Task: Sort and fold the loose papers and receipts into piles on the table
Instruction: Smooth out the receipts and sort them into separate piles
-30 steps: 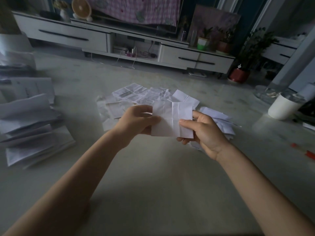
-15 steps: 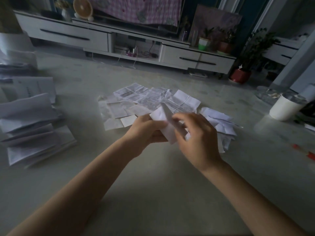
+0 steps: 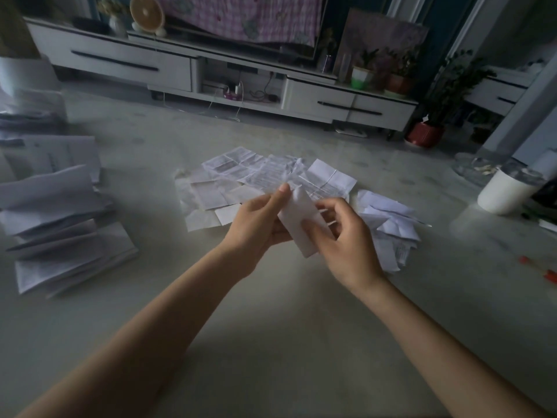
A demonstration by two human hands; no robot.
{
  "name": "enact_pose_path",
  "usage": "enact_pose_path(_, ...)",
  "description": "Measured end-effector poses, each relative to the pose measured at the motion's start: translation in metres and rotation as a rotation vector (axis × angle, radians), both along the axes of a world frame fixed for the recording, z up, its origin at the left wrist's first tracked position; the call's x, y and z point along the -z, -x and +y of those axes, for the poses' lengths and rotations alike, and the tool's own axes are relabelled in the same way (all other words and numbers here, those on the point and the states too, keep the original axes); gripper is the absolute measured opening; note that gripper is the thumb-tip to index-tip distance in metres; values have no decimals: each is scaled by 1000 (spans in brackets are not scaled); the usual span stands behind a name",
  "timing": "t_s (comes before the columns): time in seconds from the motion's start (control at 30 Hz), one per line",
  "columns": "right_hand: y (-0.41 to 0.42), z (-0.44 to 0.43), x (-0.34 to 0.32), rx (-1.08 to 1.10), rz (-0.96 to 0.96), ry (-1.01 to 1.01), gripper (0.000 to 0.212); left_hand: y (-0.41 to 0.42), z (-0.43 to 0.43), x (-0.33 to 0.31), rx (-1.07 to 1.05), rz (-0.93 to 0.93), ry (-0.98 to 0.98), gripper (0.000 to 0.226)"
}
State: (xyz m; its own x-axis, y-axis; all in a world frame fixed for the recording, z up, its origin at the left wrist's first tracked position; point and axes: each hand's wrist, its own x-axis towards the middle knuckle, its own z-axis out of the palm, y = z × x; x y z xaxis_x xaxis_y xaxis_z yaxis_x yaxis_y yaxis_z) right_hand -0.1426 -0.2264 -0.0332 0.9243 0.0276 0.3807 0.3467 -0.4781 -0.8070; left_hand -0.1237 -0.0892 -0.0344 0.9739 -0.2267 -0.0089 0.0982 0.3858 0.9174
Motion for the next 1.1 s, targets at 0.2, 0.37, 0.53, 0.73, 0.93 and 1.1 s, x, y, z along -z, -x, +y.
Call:
enact_pose_path(0.2,0,-7,-9,-72,240,-109,14,1,-2,0,-192,-426,-642,20)
enact_pose_path(0.37,0,-14,-16,-33,277,-122,14,-1,3,1,-248,-397,-475,19)
enact_pose_path(0.53,0,-28,-11,85,229,-189,35,0,2,1,-33,-303,-497,16)
enact_pose_path(0.73,21,-55,-9,-7,369,-201,16,2,-6,7,17,-261,-542,15)
enact_pose_path(0.93,30,-96,-9,233,270,-230,18,11,-13,9,117,-268,-616,16)
enact_pose_path(1.1,30,-133,3,434,304,-71,12,10,-12,13,25,-289,-649,26)
